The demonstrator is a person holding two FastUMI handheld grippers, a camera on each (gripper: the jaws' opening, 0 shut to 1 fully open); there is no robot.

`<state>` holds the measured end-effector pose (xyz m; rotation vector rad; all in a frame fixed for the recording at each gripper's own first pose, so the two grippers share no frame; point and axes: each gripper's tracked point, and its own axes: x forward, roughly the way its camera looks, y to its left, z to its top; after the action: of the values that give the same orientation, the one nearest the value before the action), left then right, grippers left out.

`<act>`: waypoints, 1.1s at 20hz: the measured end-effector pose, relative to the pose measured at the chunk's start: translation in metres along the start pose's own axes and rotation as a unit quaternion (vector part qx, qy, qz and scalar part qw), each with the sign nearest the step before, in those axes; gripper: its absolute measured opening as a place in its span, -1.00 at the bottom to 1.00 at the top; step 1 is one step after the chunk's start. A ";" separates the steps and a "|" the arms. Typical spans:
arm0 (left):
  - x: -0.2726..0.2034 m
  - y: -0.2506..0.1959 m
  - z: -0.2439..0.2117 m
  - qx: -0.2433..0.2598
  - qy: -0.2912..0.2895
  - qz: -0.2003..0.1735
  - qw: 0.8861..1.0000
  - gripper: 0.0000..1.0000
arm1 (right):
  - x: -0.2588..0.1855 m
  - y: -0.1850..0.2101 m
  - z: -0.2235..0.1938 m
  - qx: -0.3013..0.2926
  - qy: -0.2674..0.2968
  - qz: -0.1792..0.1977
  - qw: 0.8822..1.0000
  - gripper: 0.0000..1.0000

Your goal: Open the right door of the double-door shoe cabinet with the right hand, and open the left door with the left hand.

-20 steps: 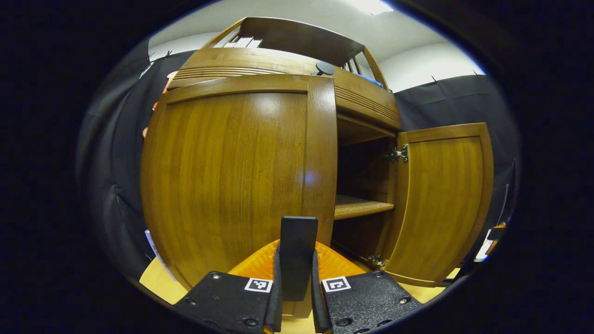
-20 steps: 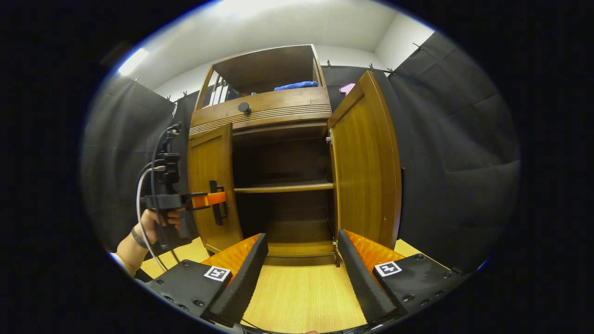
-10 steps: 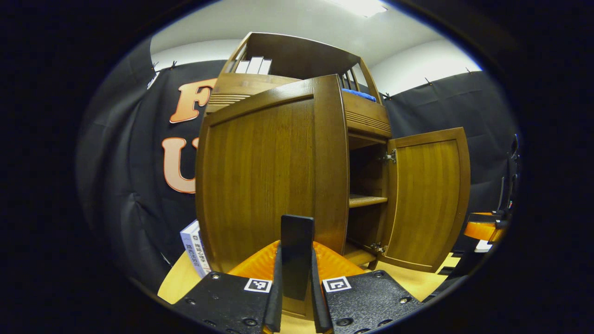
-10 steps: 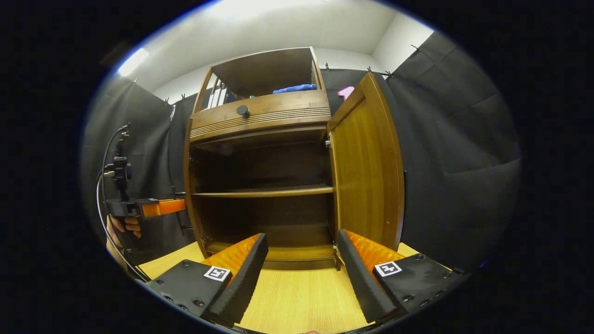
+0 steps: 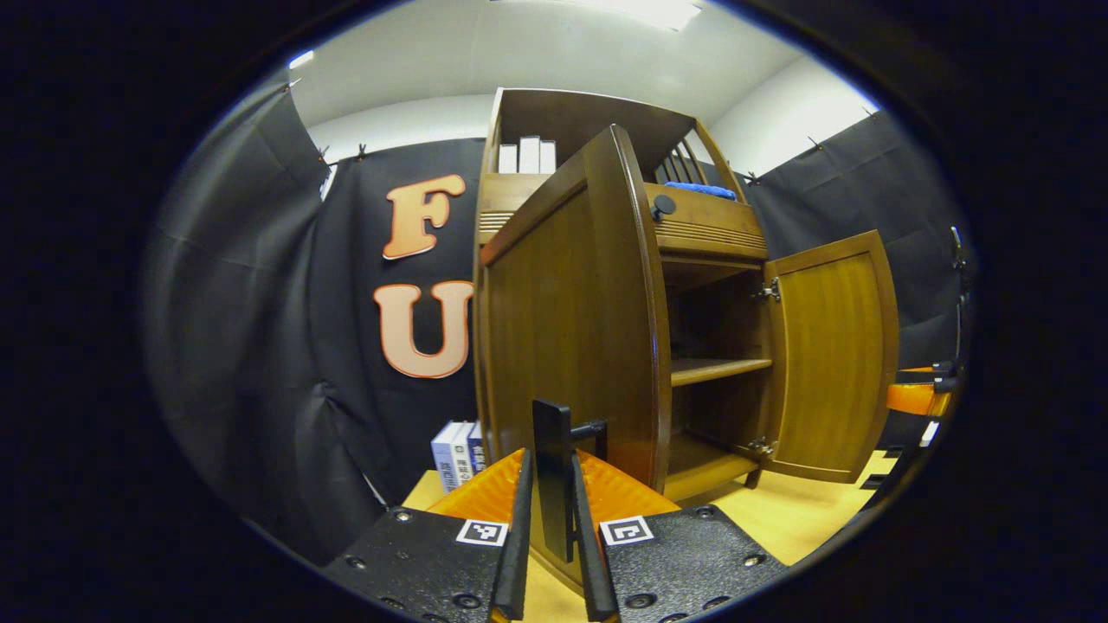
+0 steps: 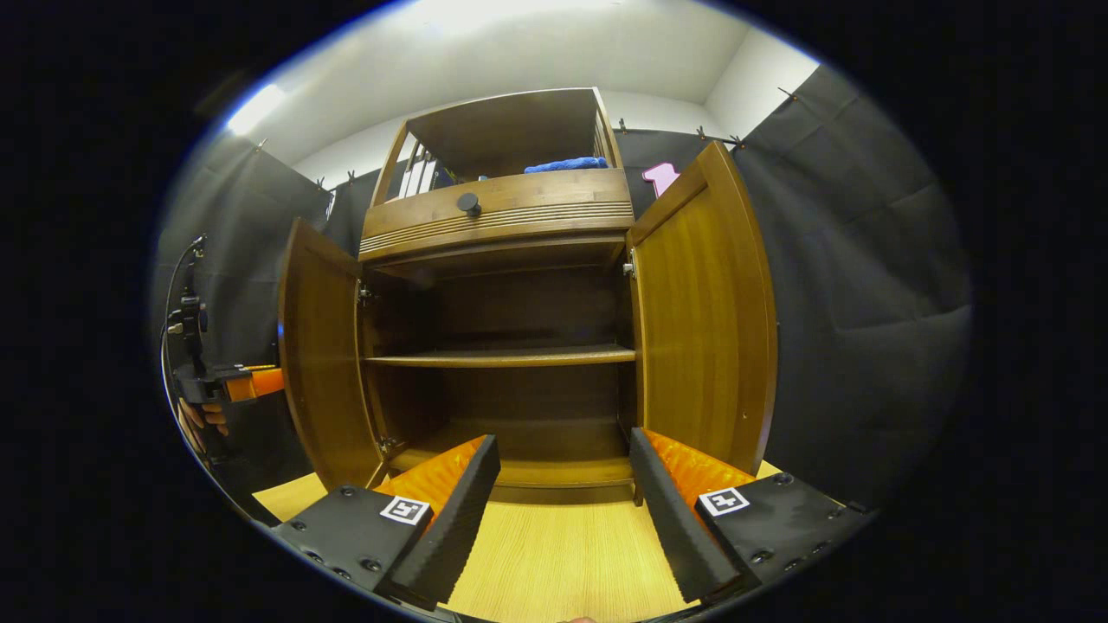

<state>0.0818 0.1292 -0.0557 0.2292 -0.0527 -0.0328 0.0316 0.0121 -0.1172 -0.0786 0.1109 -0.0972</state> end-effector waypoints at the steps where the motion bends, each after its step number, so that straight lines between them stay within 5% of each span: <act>1: -0.003 0.010 -0.001 0.002 0.001 0.012 1.000 -0.49 | 0.001 0.002 0.000 0.000 -0.001 0.002 1.000 0.77; 6: -0.005 0.055 0.000 0.003 -0.017 0.022 1.000 -0.52 | 0.005 0.009 0.000 0.005 -0.001 0.010 1.000 0.94; 14: 0.000 0.057 -0.013 -0.019 -0.011 -0.036 0.999 -0.50 | 0.010 0.005 -0.004 0.010 0.005 0.005 1.000 0.94; 22: -0.056 0.069 -0.014 -0.040 -0.018 0.005 0.999 -0.52 | 0.019 0.004 -0.006 0.012 0.009 0.004 1.000 0.95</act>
<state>0.0286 0.2016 -0.0563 0.1482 -0.0891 -0.0294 0.0500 0.0135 -0.1256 -0.0532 0.1276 -0.0920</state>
